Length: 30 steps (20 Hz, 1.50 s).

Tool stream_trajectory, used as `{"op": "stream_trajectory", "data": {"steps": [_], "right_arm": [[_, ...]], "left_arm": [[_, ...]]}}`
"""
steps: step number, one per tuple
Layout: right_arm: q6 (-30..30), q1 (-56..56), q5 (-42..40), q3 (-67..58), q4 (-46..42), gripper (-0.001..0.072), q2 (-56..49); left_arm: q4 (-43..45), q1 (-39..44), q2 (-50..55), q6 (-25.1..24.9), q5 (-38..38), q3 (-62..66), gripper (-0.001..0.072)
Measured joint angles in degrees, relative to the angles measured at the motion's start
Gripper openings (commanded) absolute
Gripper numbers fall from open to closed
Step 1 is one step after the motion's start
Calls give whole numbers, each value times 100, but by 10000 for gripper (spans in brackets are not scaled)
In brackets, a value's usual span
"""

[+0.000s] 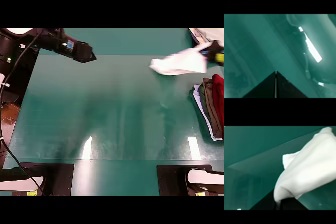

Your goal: Fold the shirts.

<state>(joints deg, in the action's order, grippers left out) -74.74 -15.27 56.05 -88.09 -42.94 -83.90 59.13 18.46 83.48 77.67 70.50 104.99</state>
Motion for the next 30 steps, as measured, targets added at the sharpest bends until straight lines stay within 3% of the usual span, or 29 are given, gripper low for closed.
{"op": "stream_trajectory", "data": {"steps": [4,8,14,18,27,28,30], "right_arm": [[-17,-1095,-125,-4,-59,16,55],[295,-1757,-223,-90,540,16,17],[592,-2385,619,-839,990,15,304],[428,-2761,1128,-752,455,16,925],[181,-3438,1576,1222,-1231,22,2402],[140,-3545,1635,1397,-1427,36,2516],[42,-3762,1768,1663,-1808,332,2693]], "left_arm": [[0,195,0,-2,-199,0,23],[2,262,0,0,-271,0,23],[2,275,0,2,-289,0,23],[11,278,0,0,-269,0,23],[46,278,0,-98,9,0,23],[50,278,0,-114,24,0,23],[50,278,0,-138,39,0,23]]}}
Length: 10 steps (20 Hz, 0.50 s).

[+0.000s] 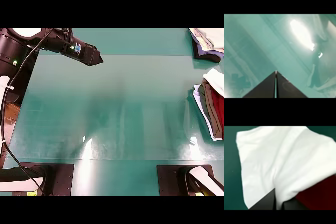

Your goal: Fold the shirts.

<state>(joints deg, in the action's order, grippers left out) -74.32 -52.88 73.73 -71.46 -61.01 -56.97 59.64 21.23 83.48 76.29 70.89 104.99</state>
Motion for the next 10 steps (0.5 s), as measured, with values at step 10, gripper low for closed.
{"op": "stream_trajectory", "data": {"steps": [10], "right_arm": [[-125,136,385,164,-138,455,236]], "left_arm": [[-2,0,0,-28,26,0,23]]}}
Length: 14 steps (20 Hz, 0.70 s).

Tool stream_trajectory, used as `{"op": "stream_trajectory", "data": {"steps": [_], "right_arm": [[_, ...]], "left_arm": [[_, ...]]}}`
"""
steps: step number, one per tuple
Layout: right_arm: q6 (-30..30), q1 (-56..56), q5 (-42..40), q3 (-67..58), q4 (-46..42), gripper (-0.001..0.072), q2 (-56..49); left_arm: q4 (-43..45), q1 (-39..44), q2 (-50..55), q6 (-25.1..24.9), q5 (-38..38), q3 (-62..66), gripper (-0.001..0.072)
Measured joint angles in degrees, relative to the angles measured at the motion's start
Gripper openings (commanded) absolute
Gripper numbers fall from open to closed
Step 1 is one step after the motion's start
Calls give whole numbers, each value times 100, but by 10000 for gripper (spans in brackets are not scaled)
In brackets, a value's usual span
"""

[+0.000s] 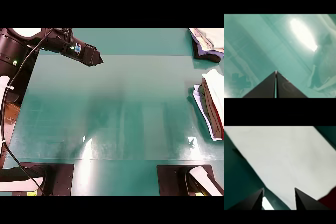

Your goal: Fold the shirts.

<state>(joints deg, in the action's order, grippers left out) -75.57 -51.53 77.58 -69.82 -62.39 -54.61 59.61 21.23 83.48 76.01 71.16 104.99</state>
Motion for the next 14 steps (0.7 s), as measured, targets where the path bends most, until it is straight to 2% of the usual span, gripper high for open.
{"op": "stream_trajectory", "data": {"steps": [2,3,4,5,10,14], "right_arm": [[-2,586,-9,-131,197,436,2],[-2,933,-48,-205,249,336,2],[-2,1272,-103,-278,284,134,2],[-4,1615,-149,-350,332,18,2],[-11,3230,-450,-800,393,18,2],[-4,3939,-686,-1038,387,18,4]], "left_arm": [[-4,0,0,0,4,0,23],[-9,0,0,0,2,0,23],[-11,0,0,2,-2,0,23],[-13,0,0,2,-13,0,23],[-20,0,0,9,-116,0,23],[-24,0,0,13,-155,0,23]]}}
